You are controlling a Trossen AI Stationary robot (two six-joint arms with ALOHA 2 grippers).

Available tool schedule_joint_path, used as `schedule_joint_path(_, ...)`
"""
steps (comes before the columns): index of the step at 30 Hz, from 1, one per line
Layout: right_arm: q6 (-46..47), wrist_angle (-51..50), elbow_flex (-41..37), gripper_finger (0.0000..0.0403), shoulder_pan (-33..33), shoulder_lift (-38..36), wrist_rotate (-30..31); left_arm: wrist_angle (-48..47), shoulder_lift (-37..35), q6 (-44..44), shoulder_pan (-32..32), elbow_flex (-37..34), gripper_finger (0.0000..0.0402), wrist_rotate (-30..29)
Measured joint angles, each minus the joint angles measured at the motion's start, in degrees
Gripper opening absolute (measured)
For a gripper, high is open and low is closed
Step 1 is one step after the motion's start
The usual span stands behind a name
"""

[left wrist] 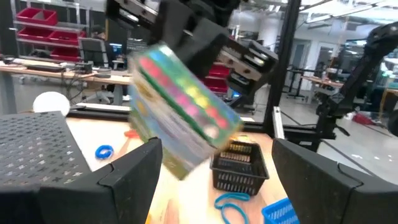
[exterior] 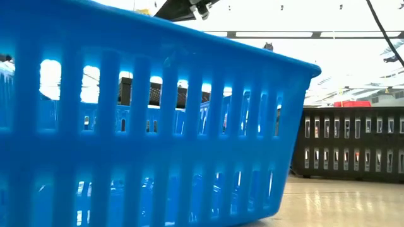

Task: Pick & Place Office Desk Supplies
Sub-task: Put the yellow crayon box into the blue bin

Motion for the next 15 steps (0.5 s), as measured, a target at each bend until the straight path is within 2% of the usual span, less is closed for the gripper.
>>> schedule_joint_path(5, -0.23, 3.64, 0.0, 0.0, -0.06, 0.0, 1.67, 0.9, 0.64, -0.04, 0.04, -0.02, 0.031, -0.46)
schedule_joint_path(8, -0.64, 5.25, 0.0, 0.0, -0.06, 0.0, 2.02, 3.69, 1.93, -0.13, 0.04, 0.0, 0.031, -3.15)
schedule_joint_path(15, -1.53, 8.41, 0.0, 0.0, -0.06, 0.0, 2.38, 11.67, 9.84, -0.85, 0.22, 1.69, 0.031, -9.03)
